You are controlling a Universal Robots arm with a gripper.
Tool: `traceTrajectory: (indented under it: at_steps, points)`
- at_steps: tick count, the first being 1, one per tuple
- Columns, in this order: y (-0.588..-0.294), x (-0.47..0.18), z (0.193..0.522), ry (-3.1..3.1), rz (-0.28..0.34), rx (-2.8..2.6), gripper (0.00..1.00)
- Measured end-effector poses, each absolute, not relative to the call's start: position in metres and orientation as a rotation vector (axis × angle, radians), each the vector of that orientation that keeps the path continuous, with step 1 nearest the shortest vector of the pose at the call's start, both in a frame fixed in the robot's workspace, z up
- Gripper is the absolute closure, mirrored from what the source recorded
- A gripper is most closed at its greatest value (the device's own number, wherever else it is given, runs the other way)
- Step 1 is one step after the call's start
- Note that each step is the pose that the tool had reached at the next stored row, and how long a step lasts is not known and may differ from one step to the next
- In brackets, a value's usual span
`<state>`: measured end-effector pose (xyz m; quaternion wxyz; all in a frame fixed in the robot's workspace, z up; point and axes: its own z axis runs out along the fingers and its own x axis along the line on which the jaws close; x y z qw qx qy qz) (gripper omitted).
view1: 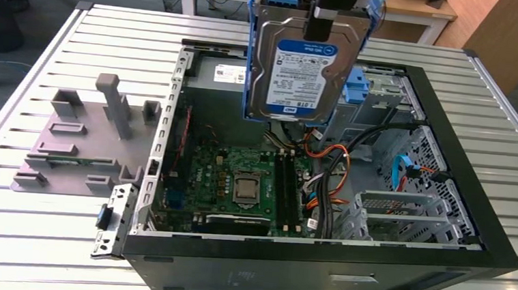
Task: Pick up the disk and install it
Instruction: 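Pick up the disk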
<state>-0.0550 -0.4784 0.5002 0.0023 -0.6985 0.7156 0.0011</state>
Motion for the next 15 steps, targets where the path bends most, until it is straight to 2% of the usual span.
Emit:
traceTrajectory:
  at_steps: [15]
  points:
    - [-0.498,-0.055,0.5,2.245,0.003,-2.191,0.65]
